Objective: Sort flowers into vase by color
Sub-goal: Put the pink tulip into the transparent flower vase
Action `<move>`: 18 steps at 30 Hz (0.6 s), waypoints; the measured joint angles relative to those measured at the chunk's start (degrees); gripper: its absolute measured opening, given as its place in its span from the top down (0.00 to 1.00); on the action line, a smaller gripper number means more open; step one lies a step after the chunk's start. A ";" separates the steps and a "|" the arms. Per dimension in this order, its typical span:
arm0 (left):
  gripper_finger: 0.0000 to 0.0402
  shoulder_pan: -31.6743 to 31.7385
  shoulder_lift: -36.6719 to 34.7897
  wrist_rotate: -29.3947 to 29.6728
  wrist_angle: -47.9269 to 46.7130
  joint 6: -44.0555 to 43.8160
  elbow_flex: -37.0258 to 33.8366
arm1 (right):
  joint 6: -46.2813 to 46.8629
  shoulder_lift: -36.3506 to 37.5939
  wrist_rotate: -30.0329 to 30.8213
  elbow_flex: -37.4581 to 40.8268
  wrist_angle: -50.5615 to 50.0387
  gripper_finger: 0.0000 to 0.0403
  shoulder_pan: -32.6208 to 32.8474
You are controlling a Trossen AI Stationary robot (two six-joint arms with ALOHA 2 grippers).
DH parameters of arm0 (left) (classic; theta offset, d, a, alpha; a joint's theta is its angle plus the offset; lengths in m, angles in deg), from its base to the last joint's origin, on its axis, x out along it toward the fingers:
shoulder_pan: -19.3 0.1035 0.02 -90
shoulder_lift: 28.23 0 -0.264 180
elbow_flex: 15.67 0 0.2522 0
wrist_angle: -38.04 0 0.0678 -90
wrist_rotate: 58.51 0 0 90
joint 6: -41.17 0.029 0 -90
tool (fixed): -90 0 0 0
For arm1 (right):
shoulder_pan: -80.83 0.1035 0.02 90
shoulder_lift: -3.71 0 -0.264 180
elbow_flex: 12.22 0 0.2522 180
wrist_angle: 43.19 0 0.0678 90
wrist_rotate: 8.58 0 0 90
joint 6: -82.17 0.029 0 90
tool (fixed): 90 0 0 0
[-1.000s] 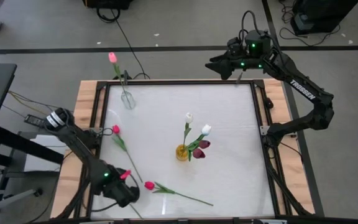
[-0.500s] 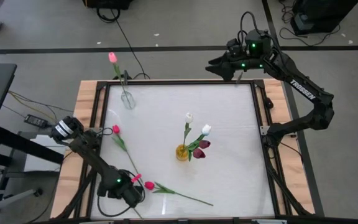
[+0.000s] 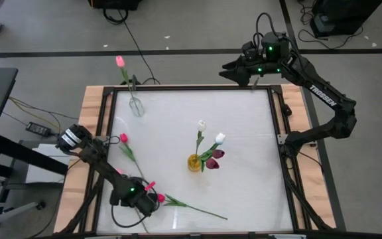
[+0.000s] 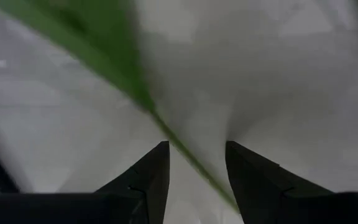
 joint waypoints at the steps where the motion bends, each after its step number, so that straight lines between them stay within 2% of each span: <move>1: 0.60 0.05 0.00 1.04 -0.01 0.40 0.00 | 0.00 0.00 0.00 0.00 0.00 0.30 0.00; 5: 0.60 0.65 -0.02 2.42 -0.28 1.51 0.00 | 0.00 0.00 -0.11 0.00 0.02 0.30 0.00; 11: 0.60 1.19 -0.04 -1.86 -4.89 -0.29 0.00 | 0.00 0.00 -0.09 0.00 0.09 0.30 -0.07; 18: 0.60 1.26 -0.52 0.15 -9.90 -0.07 -0.10 | 0.36 0.00 -0.06 0.00 0.09 0.30 -0.07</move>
